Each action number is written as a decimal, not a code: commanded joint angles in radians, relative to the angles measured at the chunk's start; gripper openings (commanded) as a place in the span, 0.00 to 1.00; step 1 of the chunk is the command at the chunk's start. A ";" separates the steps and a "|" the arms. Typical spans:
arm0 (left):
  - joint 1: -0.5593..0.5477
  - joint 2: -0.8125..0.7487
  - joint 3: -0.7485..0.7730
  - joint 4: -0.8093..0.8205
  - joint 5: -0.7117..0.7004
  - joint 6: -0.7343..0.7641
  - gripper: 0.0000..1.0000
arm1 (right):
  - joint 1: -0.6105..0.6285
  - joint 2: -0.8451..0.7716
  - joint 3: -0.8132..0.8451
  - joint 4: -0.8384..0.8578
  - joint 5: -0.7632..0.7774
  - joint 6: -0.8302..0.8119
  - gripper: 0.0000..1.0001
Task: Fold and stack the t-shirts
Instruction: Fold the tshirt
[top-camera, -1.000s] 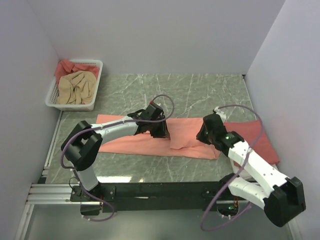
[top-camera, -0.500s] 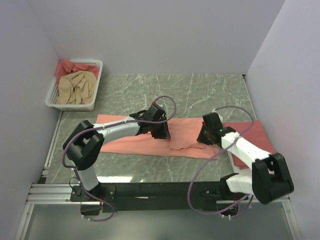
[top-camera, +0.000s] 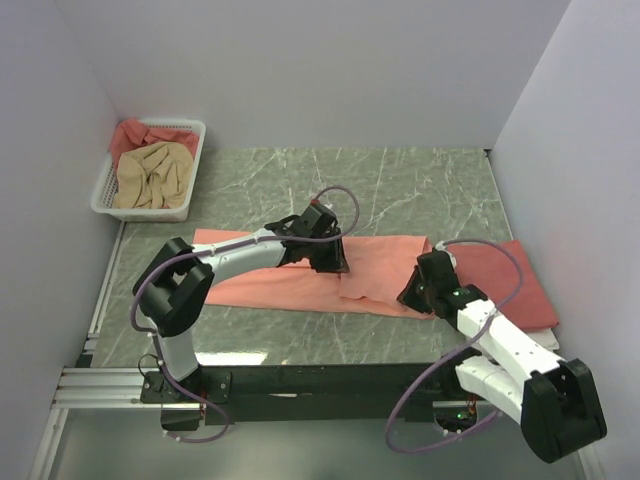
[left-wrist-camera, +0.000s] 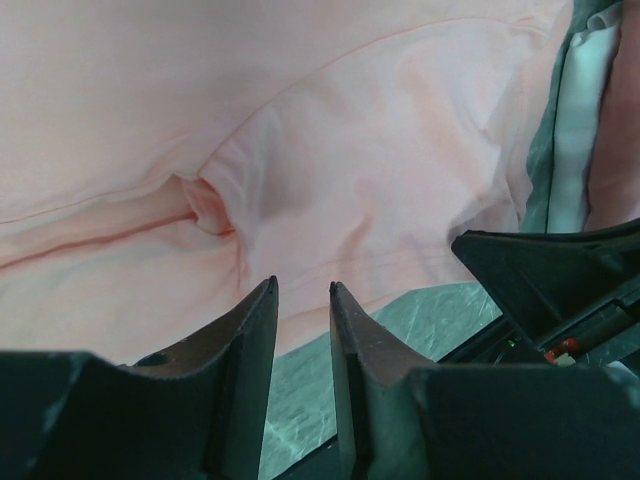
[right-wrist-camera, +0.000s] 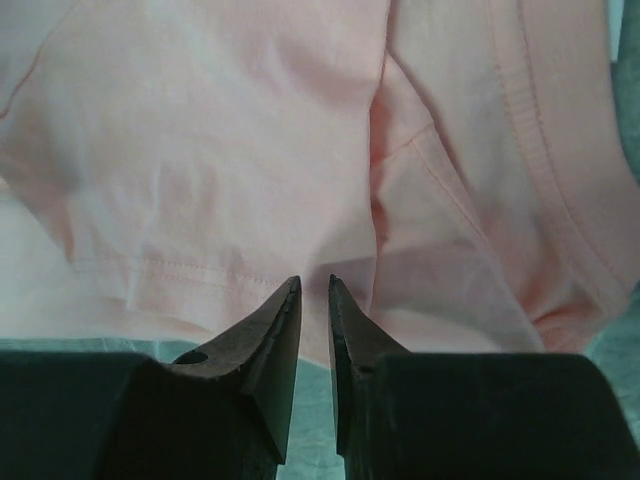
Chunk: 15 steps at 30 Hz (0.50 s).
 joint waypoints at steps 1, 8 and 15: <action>-0.015 0.017 0.055 0.032 0.031 0.010 0.33 | 0.001 -0.090 -0.016 -0.020 -0.001 0.057 0.24; -0.050 0.098 0.098 0.047 0.055 0.008 0.33 | -0.001 -0.189 -0.027 -0.083 0.037 0.088 0.24; -0.075 0.138 0.051 0.078 0.071 -0.010 0.30 | 0.001 -0.088 0.065 -0.012 0.059 0.074 0.25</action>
